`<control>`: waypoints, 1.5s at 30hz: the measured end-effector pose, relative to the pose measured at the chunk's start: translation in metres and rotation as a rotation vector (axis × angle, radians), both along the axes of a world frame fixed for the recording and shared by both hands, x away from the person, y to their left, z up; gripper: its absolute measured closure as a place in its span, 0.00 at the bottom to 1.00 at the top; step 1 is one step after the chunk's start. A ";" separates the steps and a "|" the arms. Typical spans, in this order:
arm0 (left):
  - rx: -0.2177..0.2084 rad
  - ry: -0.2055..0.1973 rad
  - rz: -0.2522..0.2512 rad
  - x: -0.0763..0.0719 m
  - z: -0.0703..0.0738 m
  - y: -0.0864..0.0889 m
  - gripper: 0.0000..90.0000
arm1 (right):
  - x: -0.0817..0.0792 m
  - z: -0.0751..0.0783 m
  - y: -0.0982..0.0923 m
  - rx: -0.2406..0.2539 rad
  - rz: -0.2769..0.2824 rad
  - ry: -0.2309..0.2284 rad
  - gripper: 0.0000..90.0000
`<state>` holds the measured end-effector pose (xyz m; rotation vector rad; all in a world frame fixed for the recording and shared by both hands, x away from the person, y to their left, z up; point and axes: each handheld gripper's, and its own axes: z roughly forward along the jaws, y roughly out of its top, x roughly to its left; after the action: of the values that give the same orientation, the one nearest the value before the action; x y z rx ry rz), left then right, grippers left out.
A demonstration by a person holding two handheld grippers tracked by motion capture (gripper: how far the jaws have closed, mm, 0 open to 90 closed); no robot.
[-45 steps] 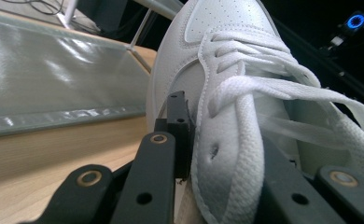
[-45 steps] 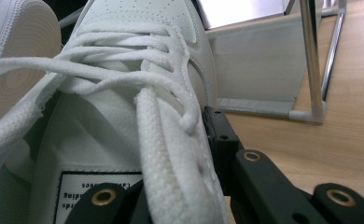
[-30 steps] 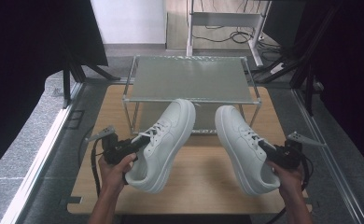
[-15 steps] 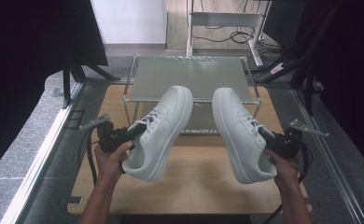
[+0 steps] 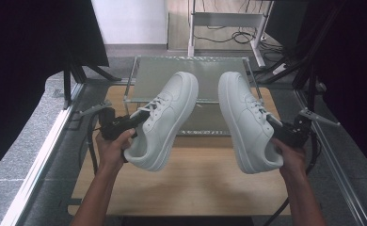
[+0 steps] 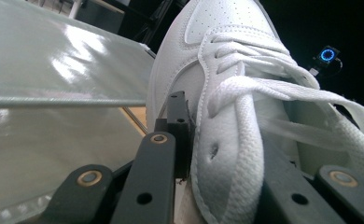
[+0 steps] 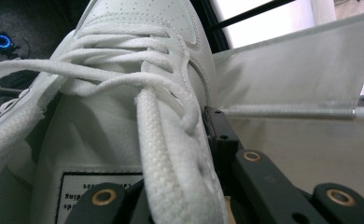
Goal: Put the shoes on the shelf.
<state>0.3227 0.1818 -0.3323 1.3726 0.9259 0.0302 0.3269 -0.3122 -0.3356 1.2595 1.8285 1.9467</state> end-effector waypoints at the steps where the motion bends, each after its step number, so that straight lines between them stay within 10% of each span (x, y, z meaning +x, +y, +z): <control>1: -0.003 0.000 -0.002 0.002 0.001 -0.001 0.91 | 0.001 0.002 0.000 0.001 -0.002 -0.006 0.96; 45: -0.014 0.033 0.091 0.059 0.043 -0.005 0.91 | 0.068 0.053 0.030 -0.035 -0.092 0.053 0.96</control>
<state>0.3822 0.1766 -0.2894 1.3203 1.0142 0.0707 0.3954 -0.2820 -0.2822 1.3717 1.7876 1.8430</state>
